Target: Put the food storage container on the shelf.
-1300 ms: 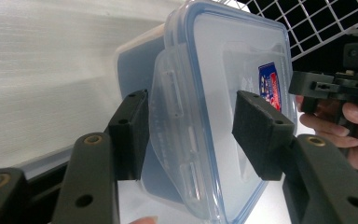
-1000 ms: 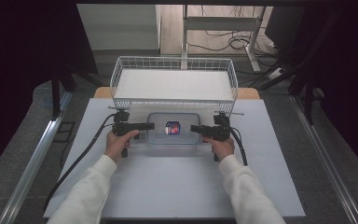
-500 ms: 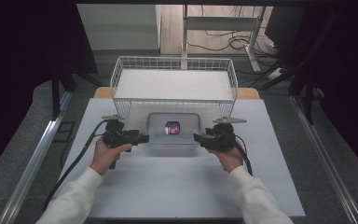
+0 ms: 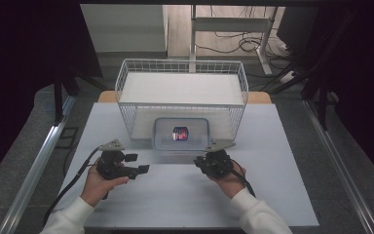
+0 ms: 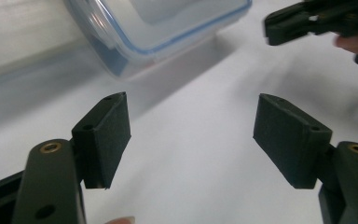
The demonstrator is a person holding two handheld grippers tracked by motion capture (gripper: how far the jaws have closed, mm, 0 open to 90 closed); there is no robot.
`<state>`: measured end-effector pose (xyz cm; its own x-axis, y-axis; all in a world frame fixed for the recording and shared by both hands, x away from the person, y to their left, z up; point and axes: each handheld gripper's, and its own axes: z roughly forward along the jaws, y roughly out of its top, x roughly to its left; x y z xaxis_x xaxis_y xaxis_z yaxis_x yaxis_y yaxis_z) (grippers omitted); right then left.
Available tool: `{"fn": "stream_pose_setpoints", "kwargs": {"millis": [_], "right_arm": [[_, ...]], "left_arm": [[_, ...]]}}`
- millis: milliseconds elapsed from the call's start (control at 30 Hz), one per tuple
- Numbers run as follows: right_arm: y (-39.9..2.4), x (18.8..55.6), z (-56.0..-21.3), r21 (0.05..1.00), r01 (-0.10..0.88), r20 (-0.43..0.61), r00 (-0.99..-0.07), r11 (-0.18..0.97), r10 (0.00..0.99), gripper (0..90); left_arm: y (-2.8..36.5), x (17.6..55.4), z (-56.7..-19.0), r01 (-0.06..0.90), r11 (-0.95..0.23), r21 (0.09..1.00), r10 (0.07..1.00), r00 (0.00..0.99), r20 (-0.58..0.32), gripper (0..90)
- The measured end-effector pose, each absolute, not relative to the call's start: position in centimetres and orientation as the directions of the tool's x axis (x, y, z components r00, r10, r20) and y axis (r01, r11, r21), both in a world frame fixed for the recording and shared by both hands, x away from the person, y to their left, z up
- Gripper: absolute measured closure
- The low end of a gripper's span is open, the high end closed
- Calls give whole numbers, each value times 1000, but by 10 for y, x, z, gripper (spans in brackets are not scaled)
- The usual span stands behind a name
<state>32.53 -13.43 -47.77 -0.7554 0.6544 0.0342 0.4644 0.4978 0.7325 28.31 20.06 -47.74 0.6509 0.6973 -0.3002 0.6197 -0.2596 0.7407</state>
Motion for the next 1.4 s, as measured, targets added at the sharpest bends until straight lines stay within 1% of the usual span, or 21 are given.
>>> {"fn": "stream_pose_setpoints", "kwargs": {"millis": [33,100,133,233,367,467,500,733,800,933,1167,1400], "right_arm": [[-128,326,-480,723,466,33,-760,509,649,854],[-120,329,-484,712,463,25,-767,527,641,886],[-116,331,-486,708,459,19,-772,537,636,888],[-102,336,-493,683,467,11,-775,562,632,890],[-85,347,-507,650,460,-37,-776,605,630,891],[-78,354,-515,633,466,-51,-772,619,633,892],[-73,359,-519,626,465,-70,-766,626,639,891],[-71,366,-515,649,461,-92,-742,605,664,892],[-72,368,-510,665,467,-71,-738,584,671,893],[-71,372,-501,676,470,-64,-730,568,680,892],[-68,383,-502,681,481,-56,-718,552,694,893],[-67,396,-503,689,490,-41,-709,534,704,893]], "left_arm": [[201,282,-478,618,-265,740,698,652,-295,266],[200,279,-479,609,-288,739,702,659,-269,265],[200,278,-479,606,-295,739,706,659,-259,265],[201,277,-480,609,-293,737,705,658,-264,263],[201,274,-481,611,-302,732,716,652,-249,261],[201,273,-481,609,-308,731,715,655,-244,259],[200,272,-483,605,-323,728,717,658,-229,255],[198,269,-484,600,-336,726,714,665,-219,252],[198,269,-484,600,-336,726,714,665,-219,251],[199,270,-485,602,-331,727,715,662,-223,251],[204,272,-486,617,-309,724,722,648,-243,252],[204,272,-487,617,-315,721,718,652,-243,252]]}}
